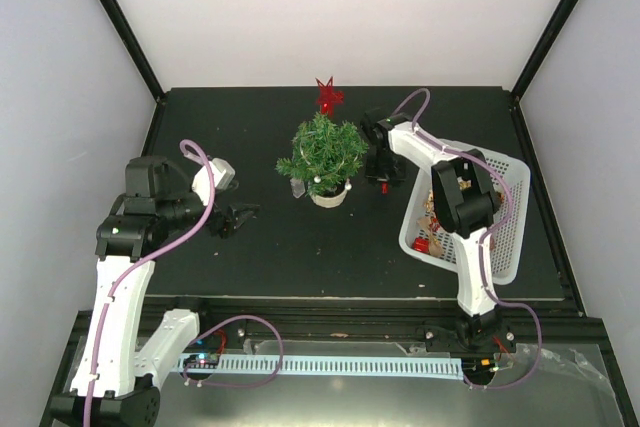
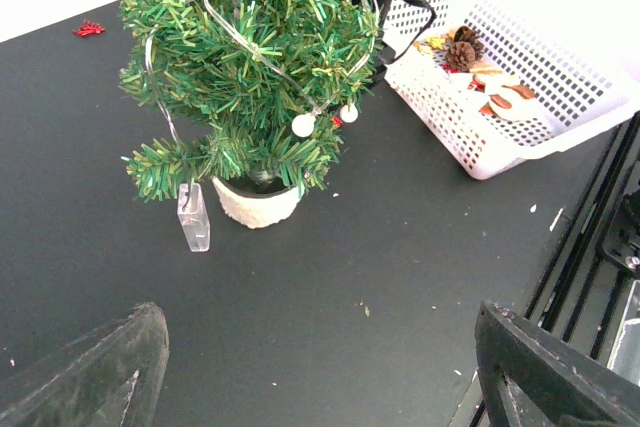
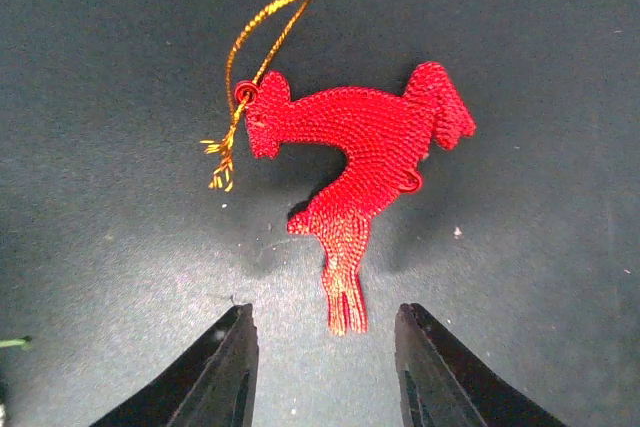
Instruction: Decorate the small christmas tree
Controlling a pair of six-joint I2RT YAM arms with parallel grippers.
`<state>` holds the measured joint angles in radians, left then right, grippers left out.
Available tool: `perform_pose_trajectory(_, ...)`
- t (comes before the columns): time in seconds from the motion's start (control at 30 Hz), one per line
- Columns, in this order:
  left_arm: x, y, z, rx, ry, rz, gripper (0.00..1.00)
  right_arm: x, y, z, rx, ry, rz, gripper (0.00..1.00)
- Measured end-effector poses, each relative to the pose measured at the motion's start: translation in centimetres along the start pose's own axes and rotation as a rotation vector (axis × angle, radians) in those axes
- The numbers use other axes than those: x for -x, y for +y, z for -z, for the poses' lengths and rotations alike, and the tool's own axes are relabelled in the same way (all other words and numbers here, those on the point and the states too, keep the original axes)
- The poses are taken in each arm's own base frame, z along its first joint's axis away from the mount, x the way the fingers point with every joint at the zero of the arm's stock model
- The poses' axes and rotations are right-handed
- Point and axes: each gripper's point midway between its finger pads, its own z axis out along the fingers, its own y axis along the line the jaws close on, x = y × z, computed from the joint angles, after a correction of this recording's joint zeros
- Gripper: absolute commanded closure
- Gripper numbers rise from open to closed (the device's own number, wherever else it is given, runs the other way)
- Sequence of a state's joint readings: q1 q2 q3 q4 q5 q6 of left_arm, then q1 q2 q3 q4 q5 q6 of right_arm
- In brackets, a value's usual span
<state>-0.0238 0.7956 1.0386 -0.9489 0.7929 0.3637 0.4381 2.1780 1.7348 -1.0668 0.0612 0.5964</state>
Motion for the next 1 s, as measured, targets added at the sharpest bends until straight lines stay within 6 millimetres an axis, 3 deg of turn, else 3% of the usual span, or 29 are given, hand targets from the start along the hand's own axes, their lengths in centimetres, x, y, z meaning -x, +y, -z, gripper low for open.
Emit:
perform_pose_trajectory(0.3,0.0,0.0,0.0,0.000,0.000,0.000,0.16,-0.5,0.0,-1.9,-0.013,0.044,-0.012,0.56)
perform_pose_trajectory(0.87,-0.1,0.1,-0.1,-0.001,0.003,0.002,0.16,-0.3,0.0,-2.2,0.012,0.015,-0.018,0.96)
perform_pose_trajectory(1.0,-0.1,0.1,-0.1,-0.001,0.003,0.002,0.16,-0.4,-0.1,-2.1,0.023,0.000,-0.019,0.99)
